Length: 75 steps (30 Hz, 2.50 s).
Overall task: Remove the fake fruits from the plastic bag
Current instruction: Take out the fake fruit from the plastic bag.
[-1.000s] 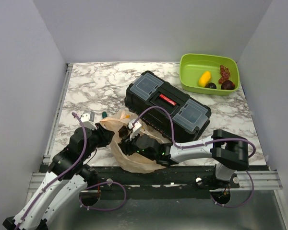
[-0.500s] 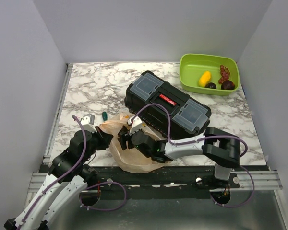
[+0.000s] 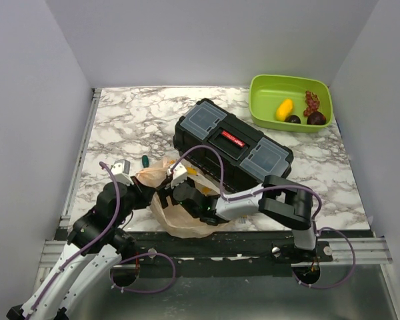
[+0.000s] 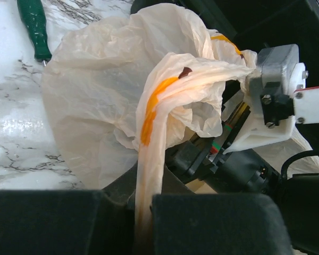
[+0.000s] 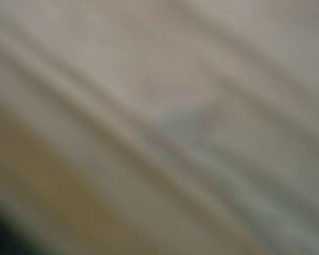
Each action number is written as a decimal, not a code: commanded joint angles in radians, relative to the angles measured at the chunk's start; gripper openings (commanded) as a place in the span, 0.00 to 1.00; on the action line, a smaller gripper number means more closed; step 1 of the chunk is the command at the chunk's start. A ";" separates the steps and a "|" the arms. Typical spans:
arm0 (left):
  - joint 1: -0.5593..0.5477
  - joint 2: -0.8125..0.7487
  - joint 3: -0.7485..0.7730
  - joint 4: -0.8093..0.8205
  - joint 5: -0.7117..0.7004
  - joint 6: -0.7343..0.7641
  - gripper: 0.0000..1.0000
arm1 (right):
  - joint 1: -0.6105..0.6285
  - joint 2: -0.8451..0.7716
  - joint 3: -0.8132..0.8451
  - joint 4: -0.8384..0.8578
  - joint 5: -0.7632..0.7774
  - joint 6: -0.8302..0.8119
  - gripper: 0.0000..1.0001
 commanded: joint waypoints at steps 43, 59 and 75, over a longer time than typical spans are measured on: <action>0.002 -0.014 -0.002 -0.012 -0.012 -0.012 0.00 | -0.028 -0.009 -0.039 0.115 -0.060 -0.068 0.23; 0.003 -0.003 0.003 -0.009 -0.022 -0.008 0.00 | -0.029 -0.244 -0.118 -0.023 -0.240 0.038 0.11; 0.002 0.044 0.049 0.016 -0.075 0.048 0.00 | -0.028 -0.455 -0.131 -0.102 -0.300 0.056 0.06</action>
